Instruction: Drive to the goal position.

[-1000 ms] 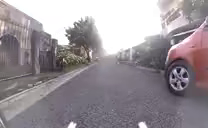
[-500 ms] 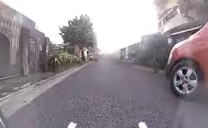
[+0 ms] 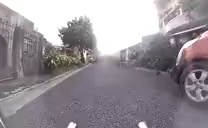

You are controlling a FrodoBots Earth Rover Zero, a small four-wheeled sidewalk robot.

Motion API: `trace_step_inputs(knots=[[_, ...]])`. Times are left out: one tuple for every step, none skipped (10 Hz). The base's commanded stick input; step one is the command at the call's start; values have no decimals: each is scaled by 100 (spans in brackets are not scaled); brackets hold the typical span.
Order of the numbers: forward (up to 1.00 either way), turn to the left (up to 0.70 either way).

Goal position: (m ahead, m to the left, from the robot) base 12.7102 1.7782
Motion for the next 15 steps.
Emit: trace_step_inputs(knots=[[70,0],[70,0],[70,0],[70,0],[70,0],[70,0],[70,0],[70,0],[70,0],[70,0],[70,0],[70,0],[70,-3],[70,-7],[70,-13]])
